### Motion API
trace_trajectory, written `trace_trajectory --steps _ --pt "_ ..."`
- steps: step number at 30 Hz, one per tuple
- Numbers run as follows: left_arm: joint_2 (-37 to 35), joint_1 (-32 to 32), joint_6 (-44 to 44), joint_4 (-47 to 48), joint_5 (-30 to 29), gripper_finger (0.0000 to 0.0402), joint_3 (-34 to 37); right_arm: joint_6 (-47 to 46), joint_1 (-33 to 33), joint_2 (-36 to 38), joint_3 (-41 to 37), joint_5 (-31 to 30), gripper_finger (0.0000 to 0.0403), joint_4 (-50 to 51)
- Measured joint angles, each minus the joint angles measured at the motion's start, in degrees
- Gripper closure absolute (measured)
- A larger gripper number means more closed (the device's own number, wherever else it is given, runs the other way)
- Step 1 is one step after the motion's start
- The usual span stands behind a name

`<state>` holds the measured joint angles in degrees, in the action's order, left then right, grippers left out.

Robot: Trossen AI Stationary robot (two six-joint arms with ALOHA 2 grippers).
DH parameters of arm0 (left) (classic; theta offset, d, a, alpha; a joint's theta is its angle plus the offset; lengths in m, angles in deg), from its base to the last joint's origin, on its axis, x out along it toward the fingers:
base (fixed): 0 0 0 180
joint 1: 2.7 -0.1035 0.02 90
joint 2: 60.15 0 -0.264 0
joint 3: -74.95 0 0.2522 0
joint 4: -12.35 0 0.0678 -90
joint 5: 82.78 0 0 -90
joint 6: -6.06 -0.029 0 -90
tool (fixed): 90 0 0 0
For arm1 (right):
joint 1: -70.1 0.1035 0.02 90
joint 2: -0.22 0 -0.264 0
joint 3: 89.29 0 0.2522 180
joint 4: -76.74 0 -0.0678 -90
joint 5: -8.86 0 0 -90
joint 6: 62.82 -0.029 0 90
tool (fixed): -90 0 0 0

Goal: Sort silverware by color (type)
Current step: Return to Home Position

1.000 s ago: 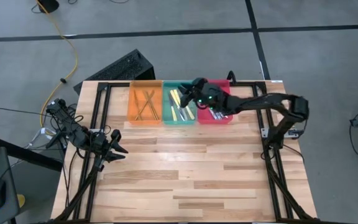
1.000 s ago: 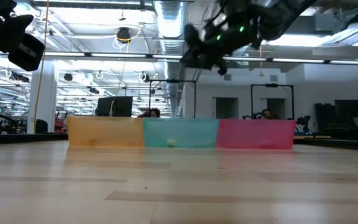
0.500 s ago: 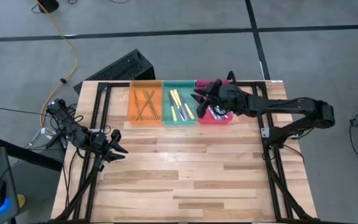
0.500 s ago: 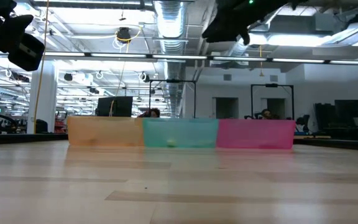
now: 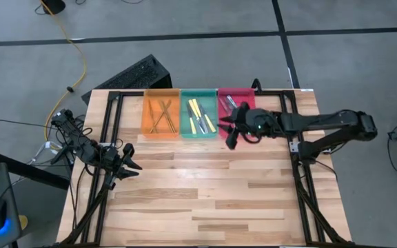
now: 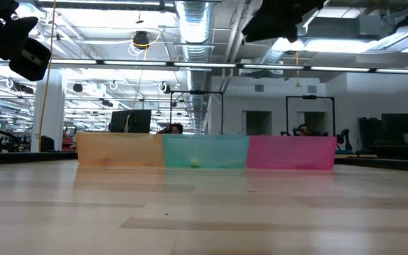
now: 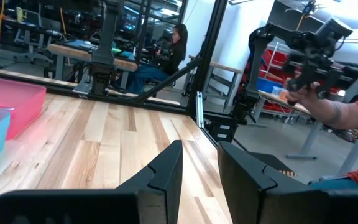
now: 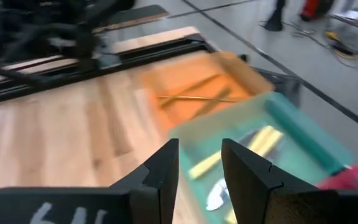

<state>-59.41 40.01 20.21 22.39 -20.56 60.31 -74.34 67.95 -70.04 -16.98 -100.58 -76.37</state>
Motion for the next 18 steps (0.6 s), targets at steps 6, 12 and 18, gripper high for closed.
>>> trace_trajectory --steps 6,12,18 --pt "0.0 0.0 0.0 0.0 0.0 0.0312 0.0 0.8 5.3 1.4 0.0 -1.0 0.0258 -1.2" --pt "0.0 0.0 0.0 0.0 0.0 0.0312 0.0 3.4 8.5 6.5 0.0 -4.3 0.0258 -2.6" --pt "0.0 0.0 0.0 0.0 0.0 0.0312 0.0 4.2 10.8 13.7 -2.8 -4.9 0.0258 -2.1"
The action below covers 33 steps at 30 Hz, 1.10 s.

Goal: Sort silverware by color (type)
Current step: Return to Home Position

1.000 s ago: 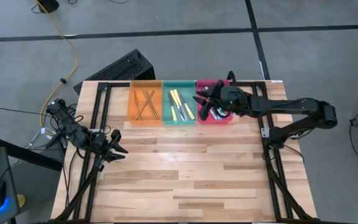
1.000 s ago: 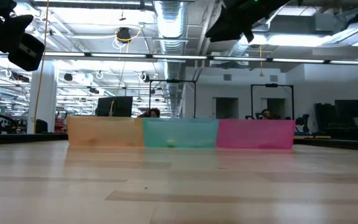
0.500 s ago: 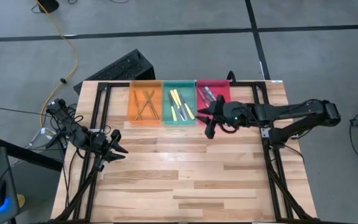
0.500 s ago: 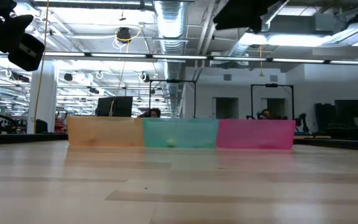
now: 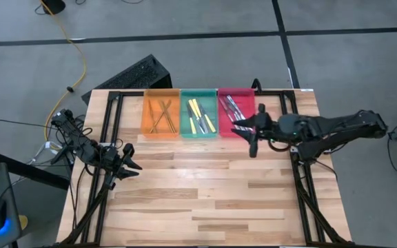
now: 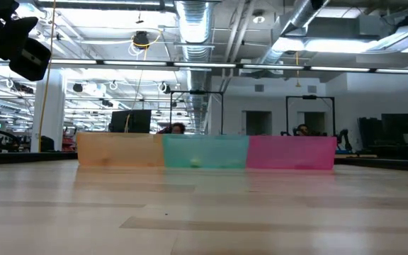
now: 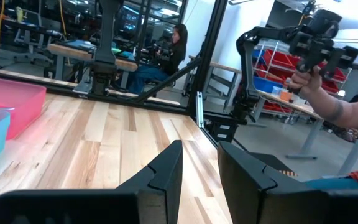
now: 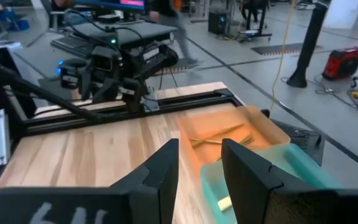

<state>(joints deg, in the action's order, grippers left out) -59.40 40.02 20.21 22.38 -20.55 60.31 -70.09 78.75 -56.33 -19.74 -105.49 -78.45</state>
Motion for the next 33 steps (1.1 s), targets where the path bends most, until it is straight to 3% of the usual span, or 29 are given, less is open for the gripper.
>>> trace_trajectory --steps 15,23,33 --pt "0.0 0.0 0.0 0.0 0.0 0.0312 0.0 -3.0 0.6 17.4 -24.9 -1.9 0.0258 -16.6" --pt "0.0 0.0 0.0 0.0 0.0 0.0312 0.0 -1.3 0.6 28.5 -30.7 -6.1 0.0258 -16.5" --pt "0.0 0.0 0.0 0.0 0.0 0.0312 0.0 -0.2 0.6 42.1 -38.5 -6.2 0.0258 -16.0"
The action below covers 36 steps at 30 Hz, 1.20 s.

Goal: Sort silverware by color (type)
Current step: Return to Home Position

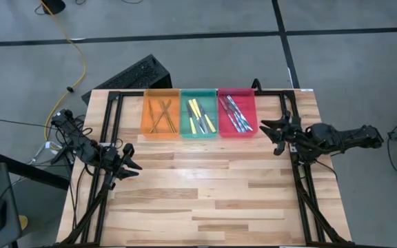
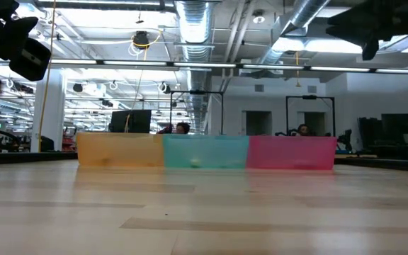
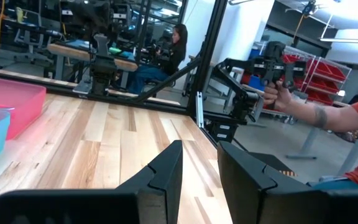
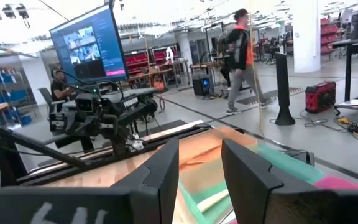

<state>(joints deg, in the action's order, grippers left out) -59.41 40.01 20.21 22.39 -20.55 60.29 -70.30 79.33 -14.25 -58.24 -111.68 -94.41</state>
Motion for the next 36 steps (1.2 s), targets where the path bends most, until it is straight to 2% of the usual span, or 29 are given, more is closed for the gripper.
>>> trace_trajectory --steps 18,36 --pt "0.0 0.0 0.0 0.0 0.0 0.0312 0.0 1.5 0.0 13.8 -8.7 -1.1 0.0258 2.8" --pt "0.0 0.0 0.0 0.0 0.0 0.0312 0.0 -1.7 0.0 13.9 -16.6 -0.9 0.0258 0.1"
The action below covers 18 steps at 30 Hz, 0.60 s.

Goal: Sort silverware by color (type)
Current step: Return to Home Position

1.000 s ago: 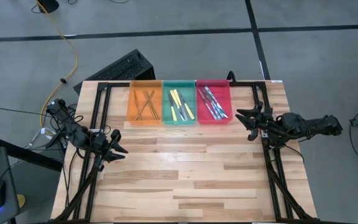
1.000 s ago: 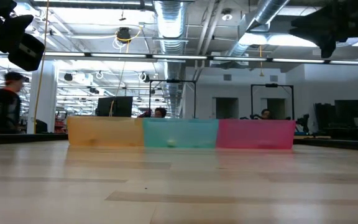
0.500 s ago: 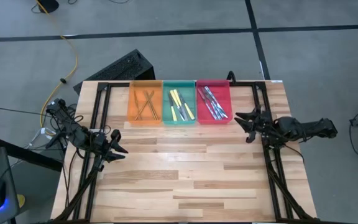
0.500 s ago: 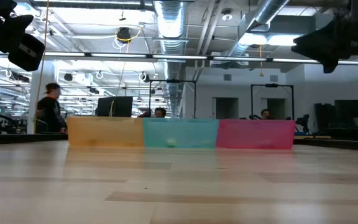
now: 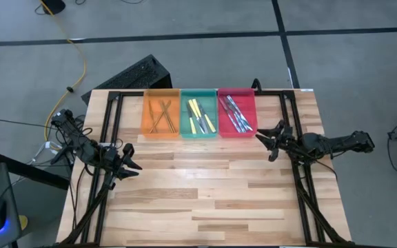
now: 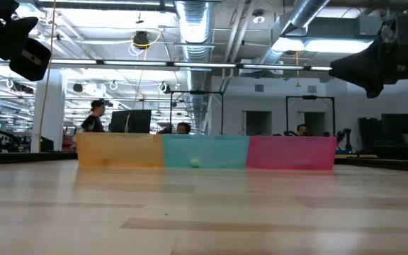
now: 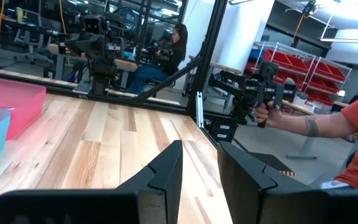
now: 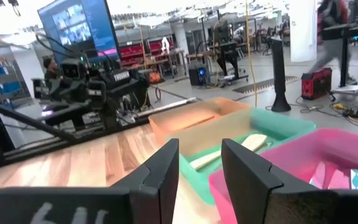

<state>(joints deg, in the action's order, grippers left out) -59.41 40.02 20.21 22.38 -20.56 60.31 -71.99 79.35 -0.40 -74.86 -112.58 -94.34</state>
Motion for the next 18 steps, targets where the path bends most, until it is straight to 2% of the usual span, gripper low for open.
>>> trace_trajectory --steps 18 --pt "0.0 0.0 0.0 0.0 0.0 0.0312 0.0 0.6 0.0 -0.2 -0.1 0.1 0.0258 0.8"
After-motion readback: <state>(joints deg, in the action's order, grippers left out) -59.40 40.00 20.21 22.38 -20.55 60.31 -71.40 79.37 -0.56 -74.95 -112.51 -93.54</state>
